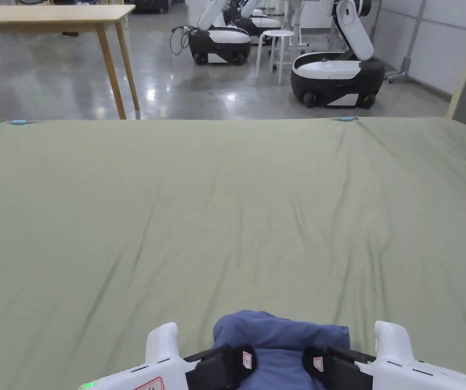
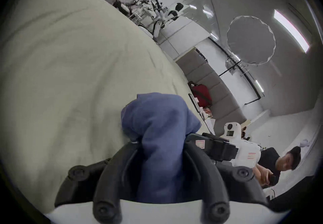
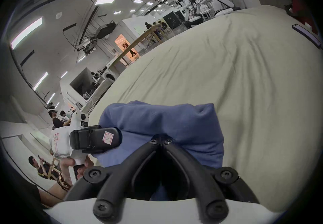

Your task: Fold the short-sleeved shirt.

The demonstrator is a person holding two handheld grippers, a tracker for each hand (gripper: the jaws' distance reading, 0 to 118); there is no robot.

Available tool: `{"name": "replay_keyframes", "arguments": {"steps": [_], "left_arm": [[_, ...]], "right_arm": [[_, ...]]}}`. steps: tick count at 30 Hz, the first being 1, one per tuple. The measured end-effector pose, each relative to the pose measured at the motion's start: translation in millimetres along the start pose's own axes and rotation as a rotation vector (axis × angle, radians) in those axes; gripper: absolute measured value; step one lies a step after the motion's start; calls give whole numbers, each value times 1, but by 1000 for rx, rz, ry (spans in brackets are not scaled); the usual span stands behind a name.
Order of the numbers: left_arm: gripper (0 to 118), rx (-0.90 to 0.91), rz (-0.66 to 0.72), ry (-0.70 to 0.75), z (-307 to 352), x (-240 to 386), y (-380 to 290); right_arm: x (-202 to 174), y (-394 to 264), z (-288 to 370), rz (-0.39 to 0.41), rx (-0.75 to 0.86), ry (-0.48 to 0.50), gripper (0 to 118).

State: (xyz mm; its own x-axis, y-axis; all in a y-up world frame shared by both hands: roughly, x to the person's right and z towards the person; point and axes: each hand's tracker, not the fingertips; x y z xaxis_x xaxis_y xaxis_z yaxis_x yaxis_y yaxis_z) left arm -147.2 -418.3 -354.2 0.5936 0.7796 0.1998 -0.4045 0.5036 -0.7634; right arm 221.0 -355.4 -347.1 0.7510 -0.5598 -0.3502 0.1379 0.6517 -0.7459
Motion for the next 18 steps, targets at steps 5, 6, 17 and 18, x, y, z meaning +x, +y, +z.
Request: {"name": "replay_keyframes", "arguments": {"steps": [5, 6, 17, 18], "left_arm": [[27, 7, 20, -18, 12, -3, 13], [27, 15, 34, -35, 18, -7, 20], [27, 103, 10, 187, 252, -143, 117], [27, 100, 5, 200, 279, -156, 125]], "right_arm": [[-9, 2, 24, -4, 126, 27, 1], [-12, 4, 34, 0, 155, 33, 1], [-59, 12, 64, 95, 168, -63, 1], [-66, 11, 61, 98, 163, -66, 1]]}}
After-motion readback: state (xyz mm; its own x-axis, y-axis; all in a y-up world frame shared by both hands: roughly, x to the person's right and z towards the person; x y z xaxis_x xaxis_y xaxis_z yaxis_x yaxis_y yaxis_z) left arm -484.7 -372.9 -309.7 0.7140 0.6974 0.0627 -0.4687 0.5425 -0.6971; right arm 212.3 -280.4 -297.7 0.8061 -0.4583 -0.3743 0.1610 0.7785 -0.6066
